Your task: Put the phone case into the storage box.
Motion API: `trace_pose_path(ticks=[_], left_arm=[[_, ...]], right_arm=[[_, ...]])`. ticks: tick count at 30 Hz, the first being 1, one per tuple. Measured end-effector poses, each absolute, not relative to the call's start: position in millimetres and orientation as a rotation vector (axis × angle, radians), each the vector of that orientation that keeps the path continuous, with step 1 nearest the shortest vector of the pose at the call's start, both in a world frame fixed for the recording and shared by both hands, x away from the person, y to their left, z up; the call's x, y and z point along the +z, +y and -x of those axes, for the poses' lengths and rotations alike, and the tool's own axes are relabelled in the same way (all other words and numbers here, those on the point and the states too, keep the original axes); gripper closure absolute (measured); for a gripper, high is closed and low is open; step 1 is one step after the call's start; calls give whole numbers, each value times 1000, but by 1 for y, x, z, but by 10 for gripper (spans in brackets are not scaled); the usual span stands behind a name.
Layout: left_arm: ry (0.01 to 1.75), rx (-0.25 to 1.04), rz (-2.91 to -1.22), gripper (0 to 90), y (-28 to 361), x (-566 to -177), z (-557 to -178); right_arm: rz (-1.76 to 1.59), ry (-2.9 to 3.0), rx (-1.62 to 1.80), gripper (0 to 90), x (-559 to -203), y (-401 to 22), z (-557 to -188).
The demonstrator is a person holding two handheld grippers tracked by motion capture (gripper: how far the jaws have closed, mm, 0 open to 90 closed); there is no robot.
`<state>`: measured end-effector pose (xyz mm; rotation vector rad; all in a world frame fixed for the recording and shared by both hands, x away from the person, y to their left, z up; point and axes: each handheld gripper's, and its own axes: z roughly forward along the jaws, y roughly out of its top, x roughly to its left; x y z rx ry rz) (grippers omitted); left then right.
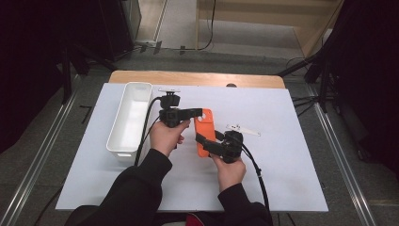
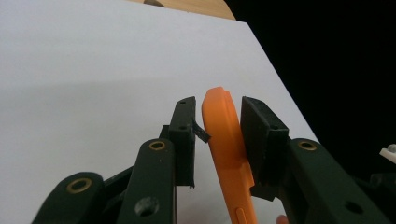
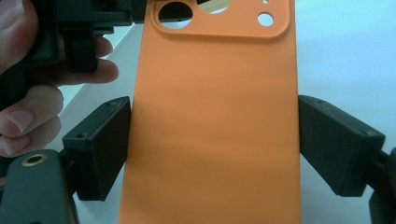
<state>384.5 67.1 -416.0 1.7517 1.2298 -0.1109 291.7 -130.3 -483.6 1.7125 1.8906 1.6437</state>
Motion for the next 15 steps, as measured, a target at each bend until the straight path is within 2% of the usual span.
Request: trace_pose_path(ticks=[15], left_arm=[[1217, -96, -1726, 739, 62, -415, -381]], right_arm=[[-1702, 1889, 1634, 135, -484, -128, -291]])
